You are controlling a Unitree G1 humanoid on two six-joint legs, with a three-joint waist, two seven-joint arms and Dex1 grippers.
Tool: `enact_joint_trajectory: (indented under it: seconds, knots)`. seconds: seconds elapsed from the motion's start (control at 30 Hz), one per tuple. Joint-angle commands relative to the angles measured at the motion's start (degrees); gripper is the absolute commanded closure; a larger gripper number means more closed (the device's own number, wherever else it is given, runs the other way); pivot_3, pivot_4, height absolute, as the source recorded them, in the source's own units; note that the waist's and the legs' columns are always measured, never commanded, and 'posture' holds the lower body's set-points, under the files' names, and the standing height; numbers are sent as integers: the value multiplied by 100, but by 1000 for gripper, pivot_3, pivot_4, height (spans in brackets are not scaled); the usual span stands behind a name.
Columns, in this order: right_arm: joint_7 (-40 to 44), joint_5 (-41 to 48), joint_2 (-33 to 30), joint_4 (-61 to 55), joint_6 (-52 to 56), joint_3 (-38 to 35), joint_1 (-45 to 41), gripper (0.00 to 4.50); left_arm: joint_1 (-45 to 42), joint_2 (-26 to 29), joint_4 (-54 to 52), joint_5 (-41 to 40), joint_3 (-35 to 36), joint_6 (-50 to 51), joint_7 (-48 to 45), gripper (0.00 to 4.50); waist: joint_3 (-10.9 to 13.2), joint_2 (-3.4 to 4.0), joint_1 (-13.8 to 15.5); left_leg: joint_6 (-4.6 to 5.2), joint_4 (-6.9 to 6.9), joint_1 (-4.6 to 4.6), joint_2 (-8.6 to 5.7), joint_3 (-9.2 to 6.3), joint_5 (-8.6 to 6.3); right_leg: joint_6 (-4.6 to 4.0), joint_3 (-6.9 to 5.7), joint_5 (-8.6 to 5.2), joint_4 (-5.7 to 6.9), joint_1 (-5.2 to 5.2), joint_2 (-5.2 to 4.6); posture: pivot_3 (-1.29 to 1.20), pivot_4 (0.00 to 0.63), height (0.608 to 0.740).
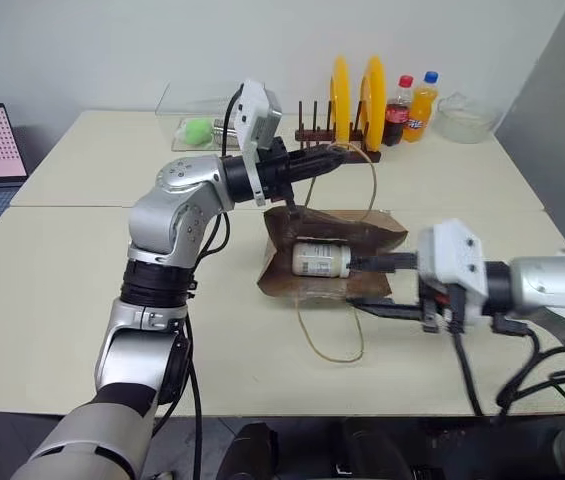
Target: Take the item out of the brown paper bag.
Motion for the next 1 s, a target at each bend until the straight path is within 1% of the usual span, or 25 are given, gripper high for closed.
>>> enact_joint_trajectory:
  seconds: [0.03,0.1,0.17,0.27,0.33,0.43,0.6,0.83,1.0]
  knots:
    - [-617,-934,314,609,-188,934,-609,2233,-142,-21,-185,-124,72,-9,48,4500,0,0,-1,-15,7,-7,-1,1,9,-4,1,2,5,-8,-1,0,150,740]
    - [-704,-1450,480,1071,-324,1536,-974,1789,-166,-37,-162,-126,102,-23,96,4500,0,1,-3,-18,12,-23,-1,3,11,-19,3,11,10,-22,-1,0,150,740]
    - [-754,-1743,604,1383,-293,1880,-1205,1124,-166,-37,-153,-121,109,-41,113,4500,0,0,-4,-19,12,-25,-1,3,11,-28,3,16,10,-27,-1,0,150,740]
    - [-666,-2258,545,1691,-377,2356,-1435,78,-153,-41,-171,-132,113,-37,120,4500,0,0,-1,-19,12,-29,-1,3,11,-30,1,18,10,-29,-1,0,150,740]
    - [-655,-2637,512,1898,-388,2638,-1593,30,-146,-52,-179,-135,112,-42,124,4500,0,1,-1,-18,14,-32,-2,4,11,-30,2,18,8,-29,-1,0,150,740]
    - [-417,-3025,459,2194,-534,2993,-1737,30,-151,-79,-159,-126,105,-72,124,4500,0,1,-4,-17,16,-33,-2,5,10,-30,3,18,9,-31,-1,0,150,740]
    - [-81,-3532,436,2532,-732,3359,-1758,30,-151,-112,-142,-110,104,-110,122,4500,0,1,-8,-5,16,-32,-2,3,3,-30,0,18,11,-32,0,0,150,740]
    - [212,-4171,630,3024,-1043,3694,-1740,30,-93,-128,-226,-116,109,-95,139,4500,0,1,-15,-1,34,-32,-1,3,1,-29,0,18,18,-29,1,0,150,740]
    - [261,-4584,861,3403,-1246,3772,-1697,30,-84,-119,-222,-95,103,-113,148,4500,0,1,-17,-11,35,-32,-1,2,7,-29,0,19,19,-28,1,0,150,740]
